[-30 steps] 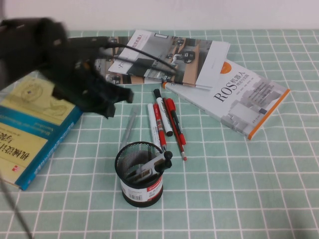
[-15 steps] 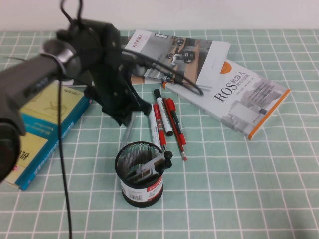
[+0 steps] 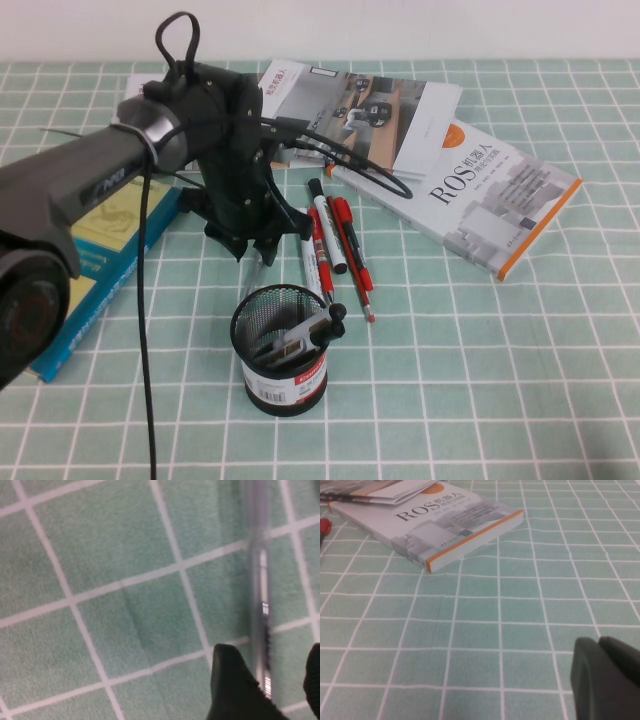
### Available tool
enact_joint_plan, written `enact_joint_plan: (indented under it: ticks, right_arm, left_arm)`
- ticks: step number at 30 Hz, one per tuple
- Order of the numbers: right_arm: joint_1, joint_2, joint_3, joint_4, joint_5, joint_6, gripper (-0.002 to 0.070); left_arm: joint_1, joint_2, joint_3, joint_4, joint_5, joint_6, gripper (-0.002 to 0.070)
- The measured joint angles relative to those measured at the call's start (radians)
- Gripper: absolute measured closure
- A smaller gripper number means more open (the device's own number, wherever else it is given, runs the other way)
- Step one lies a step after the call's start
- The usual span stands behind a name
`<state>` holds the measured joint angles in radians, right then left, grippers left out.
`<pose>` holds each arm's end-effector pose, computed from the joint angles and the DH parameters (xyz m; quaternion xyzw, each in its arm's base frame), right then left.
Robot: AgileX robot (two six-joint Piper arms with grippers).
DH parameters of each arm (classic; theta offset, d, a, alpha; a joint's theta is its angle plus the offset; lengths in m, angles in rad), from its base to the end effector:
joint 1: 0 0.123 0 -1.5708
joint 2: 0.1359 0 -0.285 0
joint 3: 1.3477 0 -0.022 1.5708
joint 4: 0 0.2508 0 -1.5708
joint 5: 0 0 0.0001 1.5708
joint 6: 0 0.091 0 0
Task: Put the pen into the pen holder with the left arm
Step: Pick up the pen on the table
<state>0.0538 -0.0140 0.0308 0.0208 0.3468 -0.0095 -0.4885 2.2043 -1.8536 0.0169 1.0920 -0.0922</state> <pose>0.0532 0.0035 0.1723 -0.0196 0.7975 0.0221 0.6026 0.4117 -0.2173 0.1947 0.1987 0.9741 -0.0232 0.1052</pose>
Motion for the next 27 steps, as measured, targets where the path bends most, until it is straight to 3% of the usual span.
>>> enact_joint_plan:
  ticks: [3,9,15,19,27]
  right_arm:
    - [0.0,0.0,0.0,0.0,0.0,0.0,0.0696]
    - [0.0,0.0,0.0,0.0,0.0,0.0,0.0696]
    - [0.0,0.0,0.0,0.0,0.0,0.0,0.0696]
    - [0.0,0.0,0.0,0.0,0.0,0.0,0.0696]
    - [0.0,0.0,0.0,0.0,0.0,0.0,0.0696]
  left_arm:
    - [-0.002,0.014,0.0,0.012,-0.001,-0.008,0.0402]
    - [-0.008,0.034,-0.002,0.035,-0.003,-0.015,0.0512]
    - [-0.015,0.04,-0.012,0.037,0.004,-0.015,0.054]
    - [-0.017,0.04,-0.012,0.037,0.013,-0.015,0.0622]
    - [-0.017,0.019,-0.008,0.063,0.047,-0.013,0.0627]
